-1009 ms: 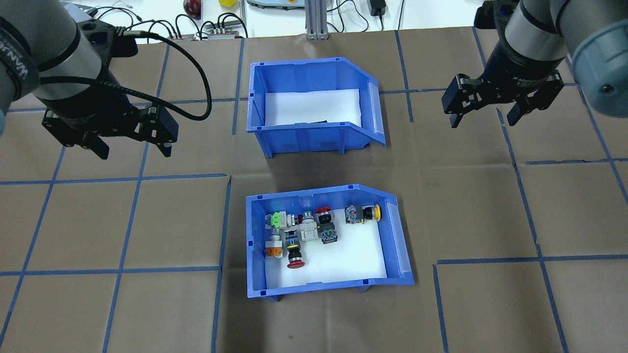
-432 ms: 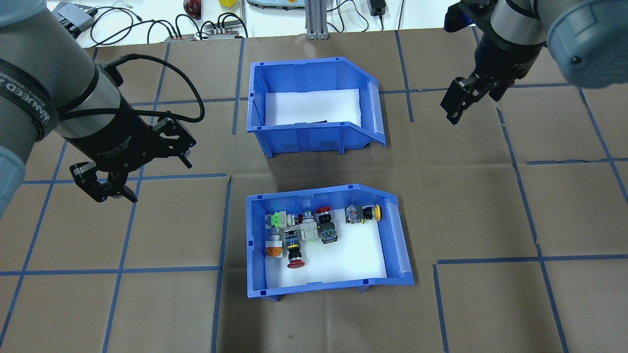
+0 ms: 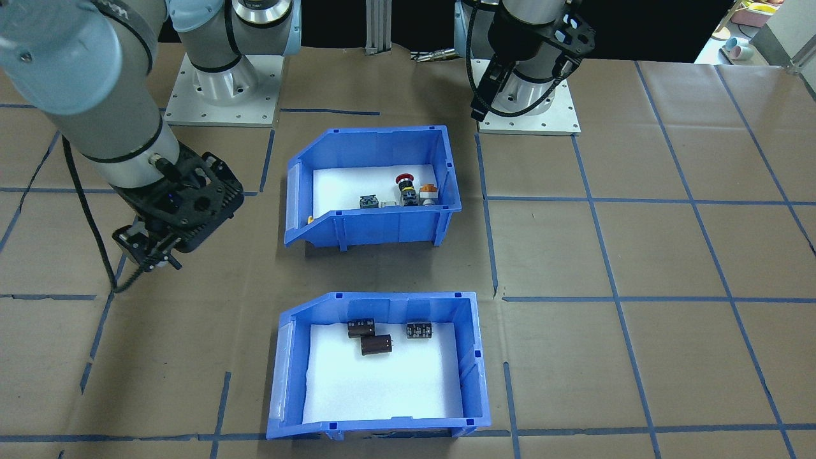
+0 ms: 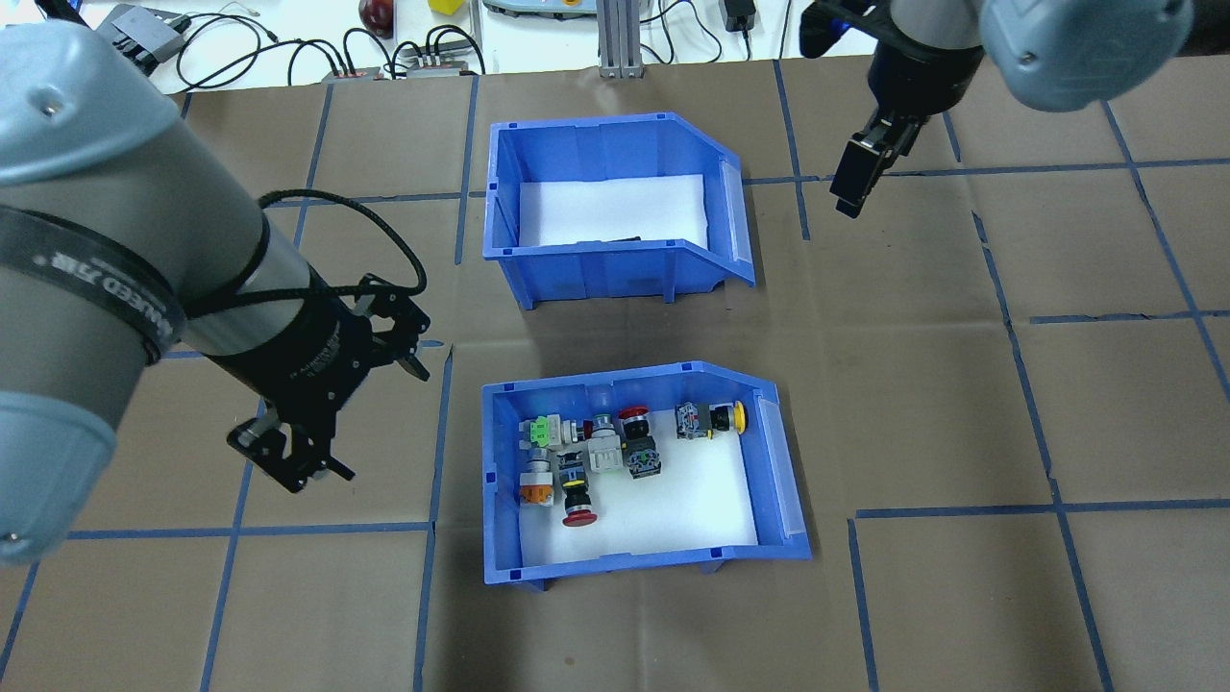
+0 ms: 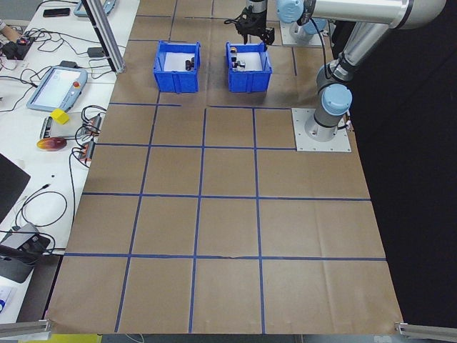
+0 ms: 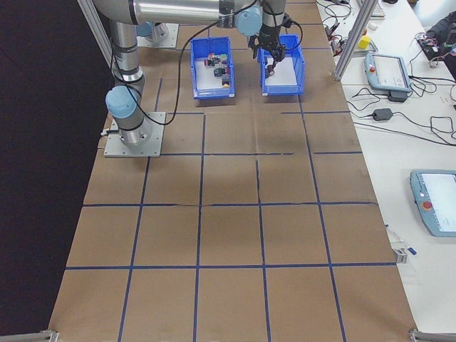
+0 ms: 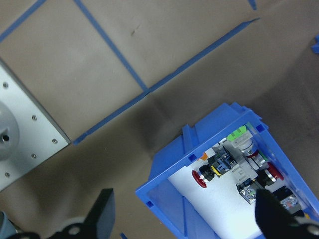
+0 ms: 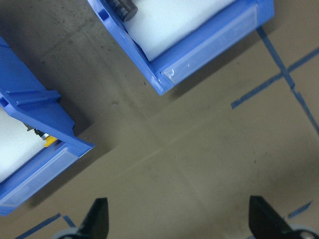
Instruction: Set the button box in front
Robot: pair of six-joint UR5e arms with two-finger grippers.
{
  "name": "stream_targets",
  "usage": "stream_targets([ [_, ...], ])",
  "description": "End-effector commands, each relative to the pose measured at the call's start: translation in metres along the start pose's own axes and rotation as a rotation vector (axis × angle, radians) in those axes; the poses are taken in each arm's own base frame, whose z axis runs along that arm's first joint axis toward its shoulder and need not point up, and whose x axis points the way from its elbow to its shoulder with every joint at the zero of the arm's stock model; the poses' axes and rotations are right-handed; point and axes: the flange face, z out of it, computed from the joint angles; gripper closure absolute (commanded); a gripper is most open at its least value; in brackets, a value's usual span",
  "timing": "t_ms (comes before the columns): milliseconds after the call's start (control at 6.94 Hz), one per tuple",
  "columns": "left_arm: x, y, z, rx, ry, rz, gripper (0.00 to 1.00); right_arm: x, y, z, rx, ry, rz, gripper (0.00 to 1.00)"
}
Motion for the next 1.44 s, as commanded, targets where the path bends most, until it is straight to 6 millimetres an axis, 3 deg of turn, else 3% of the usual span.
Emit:
stream_targets([
  [0, -0.017, 0.044, 0.031, -0.003, -0.05, -0.259, 0.01, -0.007, -0.067, 0.034, -0.018, -0.009, -0.295, 0.0],
  [144, -0.021, 0.062, 0.057, -0.103, -0.062, -0.331, 0.01, -0.024, -0.099, 0.05, -0.028, -0.016, -0.359, 0.0],
  [288, -0.025, 0.068, 0.078, -0.111, -0.018, -0.368, 0.01, -0.037, -0.131, 0.051, -0.004, 0.026, -0.409, 0.0],
  [721, -0.043, 0.099, 0.13, -0.124, 0.034, -0.46, 0.01, -0.081, -0.191, 0.076, 0.027, 0.071, -0.597, 0.0],
  [865, -0.044, 0.104, 0.14, -0.129, 0.04, -0.475, 0.01, -0.099, -0.208, 0.094, 0.019, 0.06, -0.618, 0.0],
  [1297, -0.034, 0.115, 0.153, -0.136, 0.049, -0.516, 0.01, -0.107, -0.229, 0.145, 0.009, 0.035, -0.531, 0.0],
])
